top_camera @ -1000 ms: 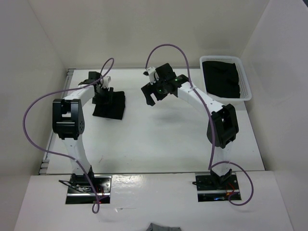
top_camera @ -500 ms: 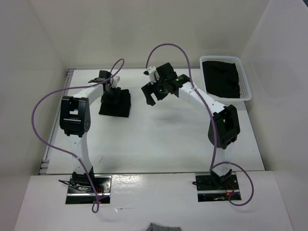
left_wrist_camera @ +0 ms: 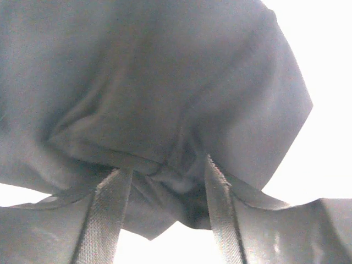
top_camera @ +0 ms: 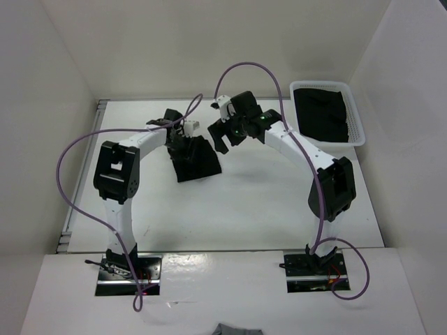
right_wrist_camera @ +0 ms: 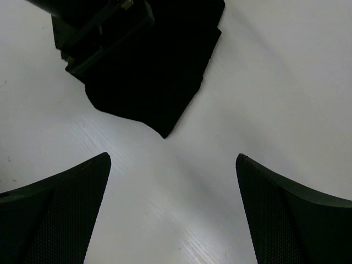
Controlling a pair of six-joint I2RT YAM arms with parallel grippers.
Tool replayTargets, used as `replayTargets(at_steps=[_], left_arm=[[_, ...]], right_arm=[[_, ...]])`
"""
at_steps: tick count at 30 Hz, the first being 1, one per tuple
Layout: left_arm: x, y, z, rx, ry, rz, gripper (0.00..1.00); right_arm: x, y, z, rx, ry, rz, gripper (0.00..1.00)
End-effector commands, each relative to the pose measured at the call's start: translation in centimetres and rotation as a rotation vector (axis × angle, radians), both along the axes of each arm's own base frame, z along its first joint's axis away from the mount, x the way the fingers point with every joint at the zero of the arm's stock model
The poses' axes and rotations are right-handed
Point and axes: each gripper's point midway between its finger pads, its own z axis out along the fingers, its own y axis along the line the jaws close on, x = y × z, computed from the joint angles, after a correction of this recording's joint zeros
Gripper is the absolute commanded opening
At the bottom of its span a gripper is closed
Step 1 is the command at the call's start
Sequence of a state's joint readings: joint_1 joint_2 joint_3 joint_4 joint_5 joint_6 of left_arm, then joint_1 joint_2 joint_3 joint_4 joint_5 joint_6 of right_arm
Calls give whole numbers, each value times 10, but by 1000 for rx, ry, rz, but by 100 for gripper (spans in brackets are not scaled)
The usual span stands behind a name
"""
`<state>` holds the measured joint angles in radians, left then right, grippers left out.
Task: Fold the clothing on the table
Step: Fold the skirt
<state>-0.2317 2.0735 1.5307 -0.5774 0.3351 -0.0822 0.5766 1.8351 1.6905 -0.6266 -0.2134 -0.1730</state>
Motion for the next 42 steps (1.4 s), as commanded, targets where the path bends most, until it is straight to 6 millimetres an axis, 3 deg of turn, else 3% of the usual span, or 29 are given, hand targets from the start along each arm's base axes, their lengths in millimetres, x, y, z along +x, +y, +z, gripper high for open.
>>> replayTargets(at_steps=[1,5,8,9,13,14,15,17,18,20,21,22,25,26,27,28,29,31,32,33,34,35,42], left_arm=[[-32,-34,22,-84,35,-85,63],[-42,-48,34,-82,-3,-133,66],[-40,-44,55,-73,-55,-125,73],[-36,-44,75,-79,-109,-123,75],[-35,-23,120,-91,-200,-92,90],[-38,-15,127,-86,-206,-87,93],[-39,-11,148,-97,-260,-78,95],[-43,8,158,-68,-293,-42,100],[-51,16,172,-56,-332,-31,100],[-55,40,192,-23,-400,33,100],[-57,49,195,-13,-414,57,100],[-57,62,193,18,-428,95,100],[-70,101,212,50,-513,238,100],[-73,108,214,53,-529,270,100],[-73,116,221,54,-566,304,100],[-83,129,224,67,-598,345,100],[-86,135,226,68,-619,363,100],[-93,146,238,66,-686,424,100],[-97,156,226,78,-672,453,100],[-101,158,233,67,-720,461,100],[-103,165,230,70,-725,483,100],[-107,170,224,75,-735,498,100],[-112,192,224,99,-744,560,100]], right_arm=[[2,-2,30,45,-85,-3,99],[2,-13,38,52,-99,-23,99],[5,-25,51,69,-128,-46,99],[2,-26,52,69,-129,-47,99],[6,-58,73,88,-170,-109,99],[4,-65,88,104,-201,-122,99],[2,-72,89,104,-203,-134,99],[1,-92,89,100,-206,-173,99],[-5,-101,99,110,-229,-187,99],[-6,-122,91,100,-222,-231,99],[-10,-132,101,117,-249,-263,99],[-10,-145,91,120,-232,-308,99],[-18,-189,89,111,-259,-476,99],[-25,-205,97,100,-298,-530,99],[-32,-215,85,89,-280,-567,99],[-35,-227,87,98,-293,-604,99],[-43,-235,74,82,-277,-625,99],[-60,-245,87,112,-336,-659,99],[-66,-255,80,103,-342,-690,99],[-76,-263,96,123,-404,-712,99],[-82,-272,91,114,-411,-745,99],[-92,-278,103,120,-459,-769,99],[-112,-312,106,79,-533,-899,99]])
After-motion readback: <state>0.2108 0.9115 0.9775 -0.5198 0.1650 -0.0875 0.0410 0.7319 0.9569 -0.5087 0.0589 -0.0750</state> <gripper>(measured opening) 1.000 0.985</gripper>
